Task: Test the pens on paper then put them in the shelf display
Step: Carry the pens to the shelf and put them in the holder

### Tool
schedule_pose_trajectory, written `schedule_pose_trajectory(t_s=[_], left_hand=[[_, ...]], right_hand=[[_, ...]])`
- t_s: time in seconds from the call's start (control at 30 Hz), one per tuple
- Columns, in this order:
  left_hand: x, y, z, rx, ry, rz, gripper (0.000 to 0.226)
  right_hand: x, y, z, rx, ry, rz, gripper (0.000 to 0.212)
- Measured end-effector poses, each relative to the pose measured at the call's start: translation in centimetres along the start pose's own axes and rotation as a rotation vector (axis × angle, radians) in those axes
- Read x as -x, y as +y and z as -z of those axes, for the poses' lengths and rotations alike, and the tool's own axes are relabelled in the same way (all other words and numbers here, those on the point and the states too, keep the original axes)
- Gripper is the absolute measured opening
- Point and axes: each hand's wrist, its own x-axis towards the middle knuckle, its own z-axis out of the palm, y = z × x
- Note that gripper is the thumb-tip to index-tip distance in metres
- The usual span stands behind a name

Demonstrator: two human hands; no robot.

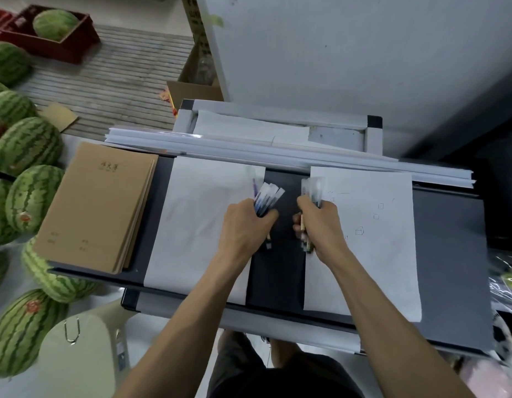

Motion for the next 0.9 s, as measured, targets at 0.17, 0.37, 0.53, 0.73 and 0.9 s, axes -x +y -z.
schedule_pose_trajectory(t_s=[0.17,0.37,0.53,0.73,0.9], left_hand=[[0.4,-1.0,0.0,0.288,0.128,-0.116,0.038],[-0.3,-0.9,0.6,0.666,0.001,-0.056,0.026],[0.0,-0.4,-0.1,0.672,0.053,-0.200,0.020],[0.8,-0.6,-2.1,0.582,0.280,-0.329,0.026],[1.8,-0.9,-3.7,0.586,0.454,-0.314,0.047]], right_hand=[[0.3,0.0,0.7,-0.164,-0.127,0.040,0.013],[0.5,-0.5,0.8,-0.185,-0.142,0.216,0.009],[0.2,-0.3,-0.5,-0.155,0.101,0.457,0.026],[-0.1,1.2,-2.9,-0.286,0.353,0.582,0.050],[-0.9,4.2,-2.7,-0.153,0.325,0.695,0.055]])
